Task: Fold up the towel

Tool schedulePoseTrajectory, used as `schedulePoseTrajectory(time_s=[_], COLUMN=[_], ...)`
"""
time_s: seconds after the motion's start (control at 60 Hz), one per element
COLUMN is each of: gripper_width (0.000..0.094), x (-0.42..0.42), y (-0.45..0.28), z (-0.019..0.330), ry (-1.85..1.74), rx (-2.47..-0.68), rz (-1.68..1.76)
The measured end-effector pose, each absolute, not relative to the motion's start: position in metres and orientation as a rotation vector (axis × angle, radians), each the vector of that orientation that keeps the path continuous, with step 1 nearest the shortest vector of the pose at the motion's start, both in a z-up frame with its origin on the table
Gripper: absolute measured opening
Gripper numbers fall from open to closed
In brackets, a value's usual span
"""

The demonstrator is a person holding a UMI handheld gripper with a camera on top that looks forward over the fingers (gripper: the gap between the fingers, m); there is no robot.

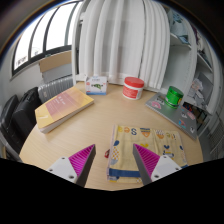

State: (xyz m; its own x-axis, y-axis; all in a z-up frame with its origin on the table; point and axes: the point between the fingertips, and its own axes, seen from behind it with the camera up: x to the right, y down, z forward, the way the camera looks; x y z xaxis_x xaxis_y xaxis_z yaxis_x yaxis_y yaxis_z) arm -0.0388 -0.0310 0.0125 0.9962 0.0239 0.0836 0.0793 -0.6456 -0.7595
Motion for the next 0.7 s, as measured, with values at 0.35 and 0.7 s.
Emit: schedulePoseTrajectory(time_s=[0.35,0.7], gripper_width=[0.0016,0.0021], x=[-0.015,0.108], y=[-0.020,-0.020], z=[-0.014,0.086], ry=[-0.144,0.214], rx=[-2.292,-2.157], rz=[-0.095,0.078])
